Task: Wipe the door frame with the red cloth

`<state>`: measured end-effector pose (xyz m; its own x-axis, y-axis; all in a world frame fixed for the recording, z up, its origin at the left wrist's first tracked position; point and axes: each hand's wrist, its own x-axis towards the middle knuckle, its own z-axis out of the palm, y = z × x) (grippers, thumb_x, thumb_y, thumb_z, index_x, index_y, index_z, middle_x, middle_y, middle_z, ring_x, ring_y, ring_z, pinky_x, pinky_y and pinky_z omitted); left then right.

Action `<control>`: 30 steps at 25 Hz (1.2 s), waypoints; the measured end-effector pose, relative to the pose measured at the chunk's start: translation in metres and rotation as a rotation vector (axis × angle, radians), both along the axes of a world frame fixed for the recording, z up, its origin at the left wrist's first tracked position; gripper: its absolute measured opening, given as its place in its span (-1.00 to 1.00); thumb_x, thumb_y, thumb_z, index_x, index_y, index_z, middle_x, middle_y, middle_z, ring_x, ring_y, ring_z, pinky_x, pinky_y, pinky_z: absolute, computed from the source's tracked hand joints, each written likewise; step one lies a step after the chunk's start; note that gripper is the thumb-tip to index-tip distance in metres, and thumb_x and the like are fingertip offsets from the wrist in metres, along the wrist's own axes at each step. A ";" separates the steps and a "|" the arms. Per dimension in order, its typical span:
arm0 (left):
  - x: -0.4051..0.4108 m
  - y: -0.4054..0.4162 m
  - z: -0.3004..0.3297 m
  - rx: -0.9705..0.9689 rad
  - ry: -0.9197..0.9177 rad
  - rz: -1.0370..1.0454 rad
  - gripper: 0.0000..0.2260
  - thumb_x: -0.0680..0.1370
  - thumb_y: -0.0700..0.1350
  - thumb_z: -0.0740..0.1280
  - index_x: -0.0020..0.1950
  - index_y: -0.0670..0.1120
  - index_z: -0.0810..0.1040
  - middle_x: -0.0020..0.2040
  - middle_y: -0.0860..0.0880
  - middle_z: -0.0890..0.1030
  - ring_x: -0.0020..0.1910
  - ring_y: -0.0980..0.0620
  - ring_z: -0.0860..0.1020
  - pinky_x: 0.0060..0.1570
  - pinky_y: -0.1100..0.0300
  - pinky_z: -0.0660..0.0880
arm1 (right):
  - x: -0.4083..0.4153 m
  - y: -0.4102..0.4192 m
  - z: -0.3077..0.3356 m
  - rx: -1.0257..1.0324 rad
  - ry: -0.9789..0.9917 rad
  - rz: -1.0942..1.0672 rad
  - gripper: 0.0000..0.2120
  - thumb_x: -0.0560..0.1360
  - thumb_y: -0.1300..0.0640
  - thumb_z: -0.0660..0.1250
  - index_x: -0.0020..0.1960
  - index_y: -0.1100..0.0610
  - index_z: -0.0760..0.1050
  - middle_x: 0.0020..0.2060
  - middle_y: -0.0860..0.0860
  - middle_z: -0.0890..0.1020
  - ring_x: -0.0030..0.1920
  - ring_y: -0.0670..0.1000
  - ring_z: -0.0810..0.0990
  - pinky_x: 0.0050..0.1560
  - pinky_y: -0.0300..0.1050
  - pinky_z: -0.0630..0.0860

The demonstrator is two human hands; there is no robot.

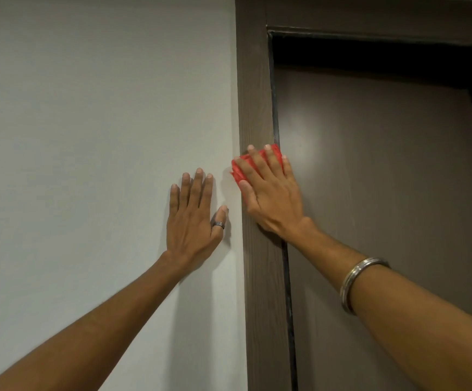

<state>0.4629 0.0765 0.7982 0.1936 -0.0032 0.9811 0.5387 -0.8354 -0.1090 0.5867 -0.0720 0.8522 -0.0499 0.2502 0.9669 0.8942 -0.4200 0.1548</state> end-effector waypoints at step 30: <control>0.025 0.006 0.066 -0.006 -0.163 0.055 -0.34 0.65 0.30 -0.21 0.70 0.08 -0.21 0.72 0.00 -0.25 0.69 -0.07 -0.28 0.68 -0.15 -0.24 | -0.006 0.013 0.188 0.119 -0.006 0.024 -0.49 0.74 -0.15 -0.03 0.67 -0.09 0.12 0.70 0.05 0.09 0.71 0.22 -0.02 0.67 0.36 -0.01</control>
<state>0.4876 0.0821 0.8641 0.0317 0.0089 0.9995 0.5938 -0.8045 -0.0117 0.5804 -0.0592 1.0397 -0.0602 0.1326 0.9893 0.9035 -0.4141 0.1105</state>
